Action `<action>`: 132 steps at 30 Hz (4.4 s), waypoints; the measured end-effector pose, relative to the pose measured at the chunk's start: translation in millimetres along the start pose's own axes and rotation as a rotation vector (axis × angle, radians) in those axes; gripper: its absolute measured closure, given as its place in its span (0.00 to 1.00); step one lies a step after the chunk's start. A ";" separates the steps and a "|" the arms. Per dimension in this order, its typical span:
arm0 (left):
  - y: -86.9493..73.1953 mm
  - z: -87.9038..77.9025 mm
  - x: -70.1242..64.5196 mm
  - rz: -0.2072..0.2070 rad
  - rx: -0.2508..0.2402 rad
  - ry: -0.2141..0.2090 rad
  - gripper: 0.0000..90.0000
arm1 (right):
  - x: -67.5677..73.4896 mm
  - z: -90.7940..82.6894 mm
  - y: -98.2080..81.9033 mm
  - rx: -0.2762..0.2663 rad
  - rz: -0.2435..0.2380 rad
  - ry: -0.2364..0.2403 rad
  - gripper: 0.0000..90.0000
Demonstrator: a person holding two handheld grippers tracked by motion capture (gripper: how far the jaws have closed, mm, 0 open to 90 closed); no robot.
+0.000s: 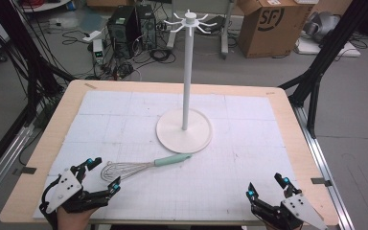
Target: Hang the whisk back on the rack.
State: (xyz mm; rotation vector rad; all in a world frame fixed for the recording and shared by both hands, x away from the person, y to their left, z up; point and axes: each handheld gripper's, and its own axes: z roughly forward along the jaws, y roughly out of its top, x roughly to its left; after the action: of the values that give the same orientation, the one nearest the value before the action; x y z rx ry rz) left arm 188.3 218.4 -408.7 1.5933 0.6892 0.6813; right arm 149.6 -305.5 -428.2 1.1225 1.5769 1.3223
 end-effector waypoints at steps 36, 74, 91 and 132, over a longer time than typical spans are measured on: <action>29.2 123.9 8.5 0.137 0.436 -0.355 0.29 | -1.8 1.0 -1.6 0.008 -0.003 -0.007 0.12; 7.6 224.2 4.8 0.281 0.922 -0.572 0.45 | -4.7 0.3 -1.7 0.004 0.011 -0.013 0.12; 9.7 227.0 0.3 0.327 0.961 -0.564 0.60 | -4.6 -0.9 -1.3 -0.006 0.021 -0.019 0.15; 52.3 197.3 20.7 0.221 0.750 -0.504 0.77 | -3.3 1.4 -2.1 0.000 0.022 -0.010 0.15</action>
State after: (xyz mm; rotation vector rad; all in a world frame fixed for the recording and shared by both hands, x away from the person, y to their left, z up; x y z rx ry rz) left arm 354.1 101.2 -379.0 2.4422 0.4027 0.1351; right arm 151.6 -308.4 -430.5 1.1479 1.5617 1.3292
